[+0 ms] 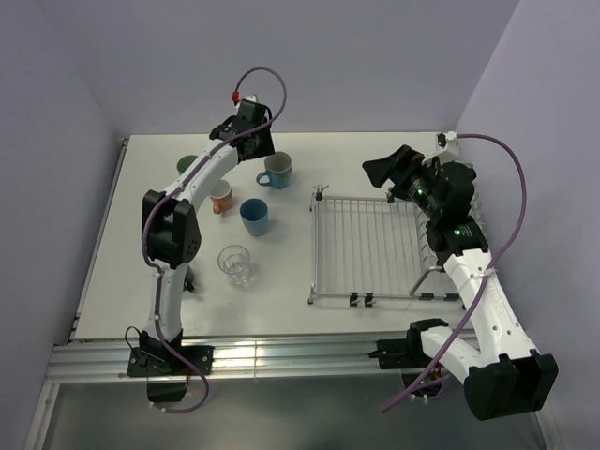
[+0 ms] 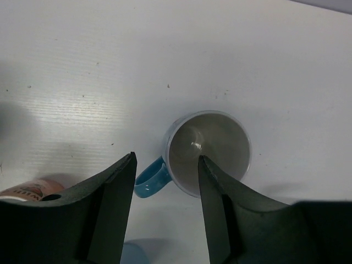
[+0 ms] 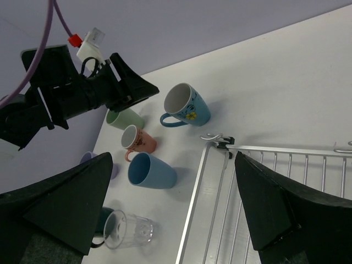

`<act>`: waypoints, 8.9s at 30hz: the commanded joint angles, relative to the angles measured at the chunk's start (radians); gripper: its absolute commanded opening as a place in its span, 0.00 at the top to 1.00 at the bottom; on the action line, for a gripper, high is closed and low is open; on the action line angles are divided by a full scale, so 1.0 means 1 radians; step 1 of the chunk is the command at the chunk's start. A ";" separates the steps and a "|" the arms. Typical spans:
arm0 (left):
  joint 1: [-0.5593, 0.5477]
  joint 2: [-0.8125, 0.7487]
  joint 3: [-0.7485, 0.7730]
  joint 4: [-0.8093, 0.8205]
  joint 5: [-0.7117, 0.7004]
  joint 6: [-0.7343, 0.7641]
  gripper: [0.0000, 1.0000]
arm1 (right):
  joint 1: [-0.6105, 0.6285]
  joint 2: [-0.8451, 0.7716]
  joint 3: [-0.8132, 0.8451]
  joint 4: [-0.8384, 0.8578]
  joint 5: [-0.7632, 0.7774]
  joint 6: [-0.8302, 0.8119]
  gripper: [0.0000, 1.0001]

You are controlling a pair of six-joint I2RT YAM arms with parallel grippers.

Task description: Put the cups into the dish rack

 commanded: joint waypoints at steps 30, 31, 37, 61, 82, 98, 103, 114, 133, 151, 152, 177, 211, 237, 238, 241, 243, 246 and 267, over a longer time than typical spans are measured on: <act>-0.006 0.163 0.077 0.014 0.050 0.029 0.99 | -0.003 0.027 0.034 0.012 0.001 -0.022 0.00; -0.004 0.157 0.077 0.015 0.054 0.029 1.00 | -0.003 0.026 0.035 0.010 -0.001 -0.022 0.00; -0.004 0.100 0.137 0.012 0.083 0.029 1.00 | -0.003 0.021 0.029 0.013 -0.008 -0.035 0.00; 0.151 -0.518 -0.408 0.507 0.925 -0.308 1.00 | 0.098 -0.019 0.071 0.218 -0.183 -0.025 0.00; 0.111 -0.712 -0.909 1.413 1.321 -0.911 1.00 | 0.364 -0.048 -0.032 0.478 -0.200 -0.167 0.00; 0.062 -0.666 -0.897 1.442 1.320 -0.937 1.00 | 0.453 0.027 -0.006 0.509 -0.197 -0.190 0.00; 0.054 -0.655 -0.892 1.428 1.315 -0.920 1.00 | 0.480 0.059 0.012 0.527 -0.205 -0.171 0.00; 0.036 -0.644 -0.892 1.428 1.309 -0.916 1.00 | 0.533 0.084 0.023 0.549 -0.182 -0.159 0.07; 0.005 -0.630 -0.934 1.466 1.300 -0.919 1.00 | 0.559 0.096 0.006 0.582 -0.087 -0.145 0.90; -0.001 -0.682 -0.912 1.269 1.229 -0.742 0.60 | 0.557 0.001 -0.032 0.500 0.048 -0.183 1.00; -0.001 -0.684 -0.909 1.259 1.226 -0.735 0.59 | 0.557 -0.002 -0.031 0.493 0.053 -0.191 1.00; 0.122 -0.753 -0.714 0.790 0.840 -0.433 0.32 | 0.543 -0.047 0.169 -0.241 0.432 -0.343 1.00; 0.137 -0.816 -0.685 0.603 0.870 -0.333 0.29 | 0.181 0.638 0.542 -0.832 0.457 -0.292 1.00; 0.145 -0.805 -0.694 0.584 0.853 -0.321 0.29 | 0.154 0.797 0.555 -0.834 0.521 -0.292 0.55; 0.145 -0.805 -0.694 0.586 0.853 -0.321 0.29 | 0.154 0.796 0.555 -0.834 0.525 -0.292 0.52; 0.145 -0.802 -0.696 0.591 0.856 -0.324 0.29 | 0.154 0.796 0.558 -0.837 0.536 -0.294 0.42; 0.145 -0.800 -0.699 0.594 0.855 -0.324 0.29 | 0.154 0.793 0.562 -0.841 0.544 -0.292 0.39; 0.145 -0.791 -0.696 0.594 0.855 -0.324 0.29 | 0.155 0.779 0.566 -0.843 0.549 -0.288 0.34; 0.145 -0.774 -0.707 0.595 0.850 -0.317 0.29 | 0.166 0.737 0.572 -0.844 0.568 -0.288 0.00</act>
